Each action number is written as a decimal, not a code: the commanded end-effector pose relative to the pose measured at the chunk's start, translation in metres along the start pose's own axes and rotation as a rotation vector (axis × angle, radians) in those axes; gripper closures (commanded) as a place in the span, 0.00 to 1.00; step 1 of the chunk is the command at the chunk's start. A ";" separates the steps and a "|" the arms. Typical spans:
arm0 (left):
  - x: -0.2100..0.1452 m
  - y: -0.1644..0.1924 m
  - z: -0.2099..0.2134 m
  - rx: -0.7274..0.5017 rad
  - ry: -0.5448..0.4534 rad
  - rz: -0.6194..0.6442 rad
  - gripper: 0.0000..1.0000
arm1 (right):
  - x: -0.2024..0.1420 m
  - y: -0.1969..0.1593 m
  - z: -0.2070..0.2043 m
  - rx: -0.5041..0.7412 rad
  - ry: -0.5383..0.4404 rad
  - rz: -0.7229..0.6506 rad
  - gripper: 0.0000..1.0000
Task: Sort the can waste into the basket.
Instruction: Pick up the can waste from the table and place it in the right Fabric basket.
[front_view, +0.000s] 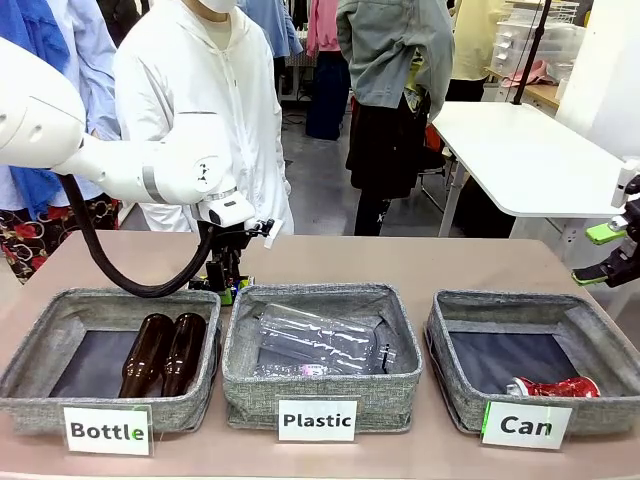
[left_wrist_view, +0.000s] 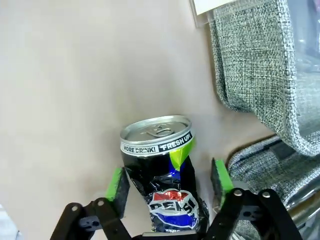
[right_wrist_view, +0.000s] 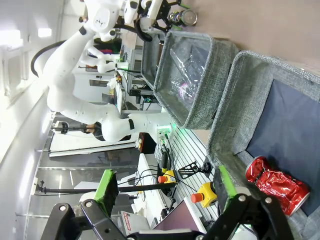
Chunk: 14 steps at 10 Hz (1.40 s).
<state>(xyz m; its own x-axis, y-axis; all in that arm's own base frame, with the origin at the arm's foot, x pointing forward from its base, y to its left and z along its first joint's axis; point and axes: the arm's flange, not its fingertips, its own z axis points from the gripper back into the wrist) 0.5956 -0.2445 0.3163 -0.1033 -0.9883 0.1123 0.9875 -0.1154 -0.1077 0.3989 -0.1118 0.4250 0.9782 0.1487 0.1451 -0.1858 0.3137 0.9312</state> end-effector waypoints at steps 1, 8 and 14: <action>-0.001 -0.001 -0.001 0.010 0.022 0.004 0.87 | -0.002 -0.001 -0.001 -0.010 -0.007 0.021 0.00; -0.001 -0.002 0.000 0.015 0.041 0.017 1.00 | -0.002 -0.001 -0.001 -0.010 -0.007 0.021 0.00; -0.050 -0.087 0.155 0.176 -0.139 0.093 1.00 | -0.002 -0.001 -0.001 -0.010 -0.007 0.021 0.00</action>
<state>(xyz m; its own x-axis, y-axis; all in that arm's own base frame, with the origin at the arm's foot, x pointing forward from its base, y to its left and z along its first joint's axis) 0.5732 -0.1884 0.4620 -0.0043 -0.9824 0.1869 0.9987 0.0051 0.0499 0.3989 -0.1120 0.4250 0.9782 0.1483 0.1451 -0.1857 0.3137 0.9312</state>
